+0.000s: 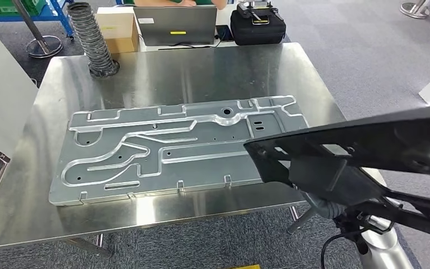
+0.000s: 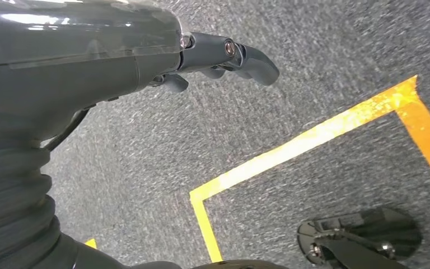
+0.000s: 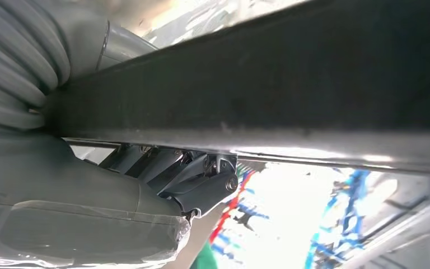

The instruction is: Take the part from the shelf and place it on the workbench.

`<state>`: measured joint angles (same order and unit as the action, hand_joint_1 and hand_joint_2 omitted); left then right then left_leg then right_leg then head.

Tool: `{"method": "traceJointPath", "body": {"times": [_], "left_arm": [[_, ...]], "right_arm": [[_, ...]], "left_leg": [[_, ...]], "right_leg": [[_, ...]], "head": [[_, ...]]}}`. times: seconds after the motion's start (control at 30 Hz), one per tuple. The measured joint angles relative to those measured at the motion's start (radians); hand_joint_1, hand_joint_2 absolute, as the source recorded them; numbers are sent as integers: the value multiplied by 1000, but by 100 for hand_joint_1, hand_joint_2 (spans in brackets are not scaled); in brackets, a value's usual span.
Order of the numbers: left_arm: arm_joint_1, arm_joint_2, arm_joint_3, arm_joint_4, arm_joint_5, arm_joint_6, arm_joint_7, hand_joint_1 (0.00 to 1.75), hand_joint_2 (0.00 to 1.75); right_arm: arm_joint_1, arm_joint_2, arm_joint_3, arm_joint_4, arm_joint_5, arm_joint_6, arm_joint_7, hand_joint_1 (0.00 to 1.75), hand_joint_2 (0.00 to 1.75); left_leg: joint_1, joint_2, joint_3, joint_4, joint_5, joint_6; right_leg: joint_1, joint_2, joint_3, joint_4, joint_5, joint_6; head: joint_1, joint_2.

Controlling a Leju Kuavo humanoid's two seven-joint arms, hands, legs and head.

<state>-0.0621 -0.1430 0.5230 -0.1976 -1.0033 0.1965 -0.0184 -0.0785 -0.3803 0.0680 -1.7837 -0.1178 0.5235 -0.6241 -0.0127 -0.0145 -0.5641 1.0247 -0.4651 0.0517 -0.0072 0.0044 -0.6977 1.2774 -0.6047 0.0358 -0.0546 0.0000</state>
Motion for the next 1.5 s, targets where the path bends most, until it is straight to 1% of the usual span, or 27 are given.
{"method": "traceJointPath", "body": {"times": [0.03,0.1,0.13,0.17,0.3,0.37,0.43,0.47,0.5,0.53,0.6,0.67,0.73,0.8,0.87,0.93,0.97,1.0,1.07,1.1,1.17,1.2,1.27,1.33,1.4,1.47,1.5], "left_arm": [[0,-1,0,0,-2,1,-3,0,175],[-1,-6,0,0,-4,3,-5,0,175],[-2,-8,0,0,-4,4,-5,0,175],[-4,-10,0,0,-5,6,-4,0,175],[-11,-10,0,0,-11,8,-2,0,175],[-15,-9,0,0,-10,8,-3,0,175],[-18,-7,2,0,-6,10,-6,0,175],[-18,-6,3,0,-5,10,-7,0,175],[-17,-4,4,0,-4,10,-7,0,175],[-17,-4,4,0,-5,10,-8,0,175],[-16,-3,5,0,-9,9,-7,0,175],[-16,-3,5,0,-16,7,-5,0,175],[-18,-4,5,0,-23,4,-3,0,175],[-22,-5,5,0,-29,2,-2,0,175],[-25,-7,5,0,-33,1,-2,0,175],[-26,-7,5,0,-35,0,-4,0,175],[-27,-8,5,0,-35,0,-5,0,175],[-27,-8,5,0,-35,1,-7,0,175],[-28,-9,5,0,-35,2,-9,0,175],[-29,-9,5,0,-35,2,-10,0,175],[-31,-11,5,0,-35,3,-12,0,175],[-32,-12,5,0,-36,4,-13,0,175],[-33,-13,5,0,-36,6,-15,0,175],[-33,-13,5,-1,-35,8,-17,0,175],[-33,-12,6,-1,-34,9,-19,0,175],[-35,-10,7,-1,-33,10,-19,0,175],[-35,-9,7,-1,-33,10,-19,0,175]], "right_arm": [[-16,-4,-7,12,11,-1,8,175,175],[-54,-12,-17,38,31,-3,23,175,175],[-73,-17,-19,51,41,-4,32,175,175],[-91,-22,-21,65,49,-7,42,175,175],[-151,-46,-24,132,55,-13,69,175,175],[-175,-56,-27,171,47,-9,69,175,175],[-191,-65,-29,212,44,-4,68,175,175],[-197,-68,-30,232,46,-3,68,175,175],[-205,-72,-31,254,51,-4,69,175,175],[-217,-76,-30,276,56,-5,71,175,175],[-255,-88,-27,327,67,-8,76,175,175],[-311,-101,-16,385,81,-15,85,175,175],[-383,-114,8,460,109,-32,97,175,175],[-461,-126,40,544,151,-60,105,175,175],[-532,-136,78,620,194,-96,107,175,175],[-590,-138,118,689,239,-136,107,175,175],[-617,-138,142,725,270,-162,108,175,175],[-643,-138,164,758,304,-190,109,175,175],[-697,-135,208,821,368,-246,110,175,175],[-726,-133,230,852,392,-269,109,175,175],[-787,-128,279,916,426,-306,108,175,175],[-815,-125,300,944,436,-319,107,175,175],[-856,-116,337,992,461,-335,107,175,175],[-894,-96,374,1036,499,-355,112,175,175],[-933,-70,413,1081,527,-374,119,175,175],[-959,-48,444,1116,537,-382,122,175,175],[-966,-39,456,1130,540,-383,123,175,175]], "left_leg": [[-3,-1,11,0,-7,0],[-7,-3,28,-2,-21,0],[-8,-4,31,-4,-26,-2],[-8,-5,34,-5,-28,-6],[-13,-4,40,16,-40,-25],[-10,-3,-2,103,-92,-35],[-4,-3,-75,228,-145,-47],[-1,-3,-99,261,-150,-53],[1,-2,-105,256,-134,-58],[4,-2,-92,211,-97,-62],[9,-2,-46,75,-20,-67],[8,-1,-25,2,8,-52],[5,0,-27,-1,13,-28],[7,0,-26,-5,22,-16],[9,0,-25,-7,26,-8],[8,-1,-25,-7,25,-5],[8,-2,-24,-6,24,-5],[7,-3,-24,-6,24,-5],[6,-5,-21,-6,22,-6],[6,-6,-19,-6,21,-7],[3,-7,-17,-7,18,-11],[2,-8,-18,-7,18,-14],[0,-10,-20,-10,17,-22],[-1,-9,-22,-1,6,-33],[-1,-6,-55,74,-39,-45],[-1,-6,-124,215,-100,-53],[-1,-6,-152,269,-115,-55]], "right_leg": [[3,0,10,-54,40,-8],[14,1,40,-183,143,-33],[19,2,50,-227,176,-44],[23,4,53,-249,194,-53],[12,0,81,-279,199,-58],[6,-3,93,-286,197,-59],[4,-5,94,-285,192,-59],[3,-5,95,-284,189,-57],[1,-5,98,-282,186,-54],[-2,-4,101,-280,182,-51],[-6,-1,106,-272,174,-40],[-5,2,101,-264,170,-29],[-4,4,95,-262,170,-19],[-6,2,87,-243,157,-9],[-8,-2,46,-154,109,1],[-8,-3,-23,-18,56,6],[-9,-3,-48,25,50,7],[-9,-3,-58,35,60,6],[-8,-3,-36,-28,111,0],[-7,-3,-8,-91,147,-4],[-2,-2,48,-210,190,-14],[1,-2,64,-247,198,-18],[4,-2,70,-265,193,-24],[-2,-3,74,-272,195,-32],[-7,-4,79,-278,197,-41],[-5,-3,81,-278,195,-46],[-4,-4,82,-278,194,-47]], "head": [[0,0],[0,0],[0,0],[1,0],[1,0],[1,0],[1,0],[1,0],[1,0],[1,0],[1,0],[1,0],[1,0],[1,0],[1,0],[1,0],[1,0],[1,0],[1,0],[1,0],[1,0],[1,0],[1,0],[1,0],[1,0],[1,0],[1,0]]}}
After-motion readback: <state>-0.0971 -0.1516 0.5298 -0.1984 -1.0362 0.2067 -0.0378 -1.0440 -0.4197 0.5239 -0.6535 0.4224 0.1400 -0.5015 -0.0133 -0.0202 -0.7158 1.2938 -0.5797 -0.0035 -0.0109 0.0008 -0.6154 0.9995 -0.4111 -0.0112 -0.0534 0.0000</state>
